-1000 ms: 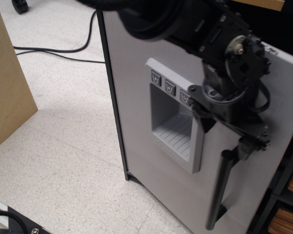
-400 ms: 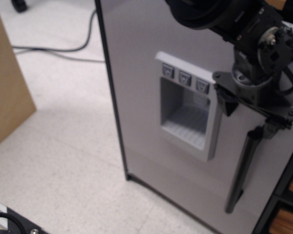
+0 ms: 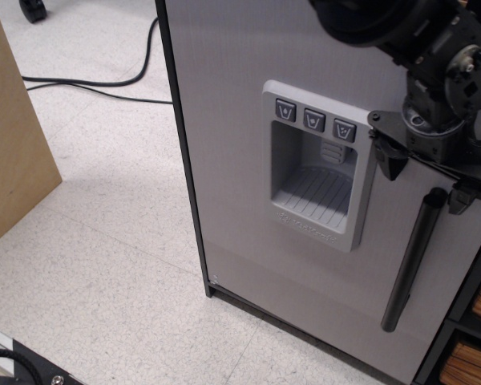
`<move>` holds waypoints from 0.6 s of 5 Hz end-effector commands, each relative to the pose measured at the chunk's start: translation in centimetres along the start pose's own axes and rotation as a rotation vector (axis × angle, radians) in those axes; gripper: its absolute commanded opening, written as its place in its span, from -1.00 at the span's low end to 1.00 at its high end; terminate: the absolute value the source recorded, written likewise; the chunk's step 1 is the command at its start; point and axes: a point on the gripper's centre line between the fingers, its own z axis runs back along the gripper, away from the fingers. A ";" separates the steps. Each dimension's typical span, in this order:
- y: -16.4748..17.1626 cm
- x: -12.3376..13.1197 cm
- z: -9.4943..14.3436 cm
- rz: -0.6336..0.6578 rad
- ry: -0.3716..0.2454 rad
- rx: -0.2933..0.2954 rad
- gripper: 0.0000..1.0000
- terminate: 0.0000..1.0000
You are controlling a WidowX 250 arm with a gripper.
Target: Close fridge
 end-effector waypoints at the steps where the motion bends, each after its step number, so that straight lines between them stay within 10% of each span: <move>1: 0.2 2.0 0.5 0.013 -0.059 0.020 1.00 -1.00; 3: 0.5 0.9 0.9 -0.008 -0.045 0.033 1.00 -1.00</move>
